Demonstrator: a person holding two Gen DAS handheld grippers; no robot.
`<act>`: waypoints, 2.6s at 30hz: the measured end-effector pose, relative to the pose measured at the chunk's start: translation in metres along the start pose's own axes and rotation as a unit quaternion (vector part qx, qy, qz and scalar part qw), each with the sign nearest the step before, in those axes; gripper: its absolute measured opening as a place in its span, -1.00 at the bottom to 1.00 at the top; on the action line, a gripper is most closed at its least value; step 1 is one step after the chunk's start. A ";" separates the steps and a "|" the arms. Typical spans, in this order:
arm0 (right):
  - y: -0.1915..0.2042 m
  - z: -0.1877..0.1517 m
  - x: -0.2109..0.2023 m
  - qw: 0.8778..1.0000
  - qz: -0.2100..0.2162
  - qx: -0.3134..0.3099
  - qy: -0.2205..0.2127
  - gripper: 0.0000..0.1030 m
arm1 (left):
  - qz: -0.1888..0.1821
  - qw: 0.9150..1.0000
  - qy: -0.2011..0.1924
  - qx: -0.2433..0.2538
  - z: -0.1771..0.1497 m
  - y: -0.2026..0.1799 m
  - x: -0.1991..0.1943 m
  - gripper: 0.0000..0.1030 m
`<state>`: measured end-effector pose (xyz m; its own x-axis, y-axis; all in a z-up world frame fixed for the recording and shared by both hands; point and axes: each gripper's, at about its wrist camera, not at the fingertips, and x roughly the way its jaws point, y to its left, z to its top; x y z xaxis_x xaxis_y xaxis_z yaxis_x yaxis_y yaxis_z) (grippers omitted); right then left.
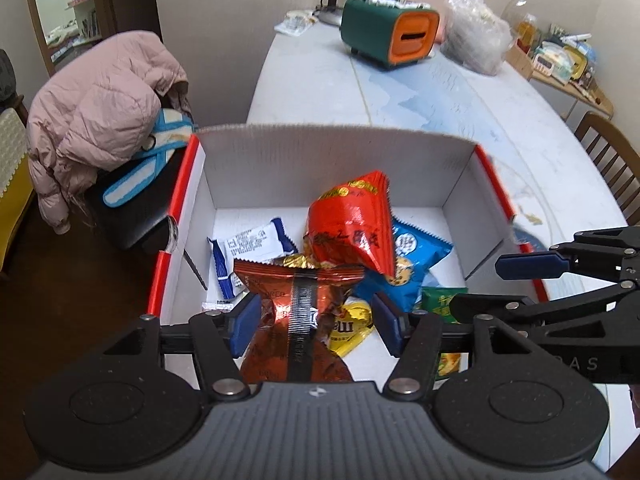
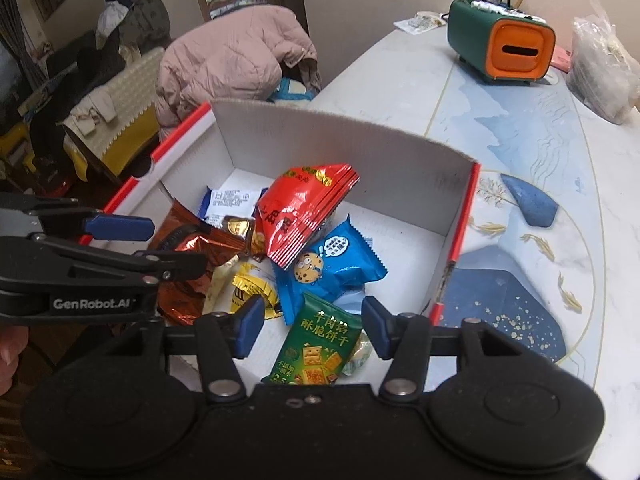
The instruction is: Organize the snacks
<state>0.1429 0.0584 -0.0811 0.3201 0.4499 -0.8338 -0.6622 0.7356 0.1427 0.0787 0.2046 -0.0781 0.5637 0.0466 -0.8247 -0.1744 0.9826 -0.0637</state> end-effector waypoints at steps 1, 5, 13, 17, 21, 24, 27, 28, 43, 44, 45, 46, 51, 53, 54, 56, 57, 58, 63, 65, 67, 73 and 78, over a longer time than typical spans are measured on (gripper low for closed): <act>0.000 -0.001 -0.004 1.000 0.002 0.002 -0.005 0.08 | -0.002 1.000 -0.006 0.000 0.000 -0.001 -0.005 0.23; -0.002 -0.002 -0.022 1.000 0.009 0.007 -0.027 0.39 | -0.004 1.000 -0.030 -0.002 0.000 -0.007 -0.024 0.24; -0.003 -0.008 -0.060 0.997 0.033 0.002 -0.069 0.59 | -0.009 0.997 -0.071 -0.010 -0.001 -0.017 -0.056 0.36; -0.002 -0.012 -0.077 0.995 0.036 -0.005 -0.092 0.61 | -0.013 0.997 -0.080 -0.013 -0.003 -0.022 -0.066 0.37; -0.002 -0.018 -0.093 0.992 0.038 -0.010 -0.117 0.83 | -0.017 0.996 -0.091 -0.017 -0.006 -0.025 -0.075 0.51; -0.002 -0.024 -0.104 0.990 0.028 -0.015 -0.141 0.91 | -0.021 0.995 -0.099 -0.018 -0.009 -0.028 -0.082 0.53; -0.002 -0.031 -0.112 0.988 0.016 -0.024 -0.153 0.94 | -0.028 0.994 -0.106 -0.022 -0.012 -0.030 -0.088 0.59; -0.002 -0.033 -0.114 0.987 0.014 -0.025 -0.158 0.94 | -0.031 0.993 -0.109 -0.023 -0.013 -0.031 -0.090 0.66; -0.006 -0.065 -0.125 0.979 0.001 0.030 -0.202 0.99 | -0.027 0.990 -0.134 -0.039 -0.031 -0.035 -0.107 0.81; -0.005 -0.067 -0.126 0.978 -0.003 0.030 -0.207 0.99 | -0.023 0.990 -0.137 -0.038 -0.033 -0.036 -0.108 0.81; -0.004 -0.068 -0.126 0.977 -0.007 0.030 -0.213 0.99 | -0.021 0.990 -0.138 -0.038 -0.034 -0.037 -0.109 0.81; -0.004 -0.068 -0.127 0.976 -0.010 0.029 -0.217 0.99 | -0.022 0.990 -0.137 -0.038 -0.035 -0.038 -0.109 0.81; 0.003 -0.070 -0.130 0.974 -0.019 0.020 -0.224 0.99 | -0.018 0.990 -0.136 -0.043 -0.037 -0.039 -0.109 0.81; 0.004 -0.070 -0.130 0.974 -0.023 0.019 -0.224 0.99 | -0.014 0.989 -0.139 -0.045 -0.038 -0.038 -0.110 0.81; 0.004 -0.069 -0.129 0.974 -0.025 0.020 -0.223 0.99 | -0.014 0.989 -0.139 -0.047 -0.038 -0.038 -0.111 0.81; 0.003 -0.069 -0.129 0.974 -0.027 0.026 -0.223 0.99 | -0.011 0.989 -0.141 -0.048 -0.040 -0.038 -0.111 0.81; 0.001 -0.069 -0.129 0.974 -0.028 0.030 -0.223 0.99 | -0.010 0.989 -0.142 -0.047 -0.040 -0.038 -0.112 0.81; 0.000 -0.069 -0.128 0.974 -0.030 0.035 -0.222 0.99 | -0.010 0.989 -0.142 -0.047 -0.040 -0.037 -0.112 0.81; -0.004 -0.071 -0.127 0.974 -0.028 0.048 -0.219 0.99 | -0.006 0.989 -0.141 -0.044 -0.040 -0.039 -0.113 0.81; -0.004 -0.072 -0.127 0.974 -0.028 0.048 -0.220 0.99 | -0.007 0.989 -0.139 -0.043 -0.041 -0.040 -0.112 0.81; -0.003 -0.072 -0.127 0.973 -0.029 0.047 -0.222 0.99 | -0.008 0.989 -0.139 -0.041 -0.041 -0.041 -0.113 0.81; -0.004 -0.071 -0.127 0.972 -0.033 0.053 -0.225 0.99 | -0.010 0.988 -0.146 -0.039 -0.043 -0.041 -0.115 0.81; -0.005 -0.071 -0.129 0.971 -0.036 0.059 -0.229 0.99 | -0.012 0.988 -0.150 -0.033 -0.045 -0.044 -0.118 0.81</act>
<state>0.0573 -0.0390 -0.0124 0.6479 0.5536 -0.5231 -0.5532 0.8141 0.1764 -0.0160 0.1476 -0.0035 0.7801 0.0846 -0.6200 -0.2047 0.9708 -0.1251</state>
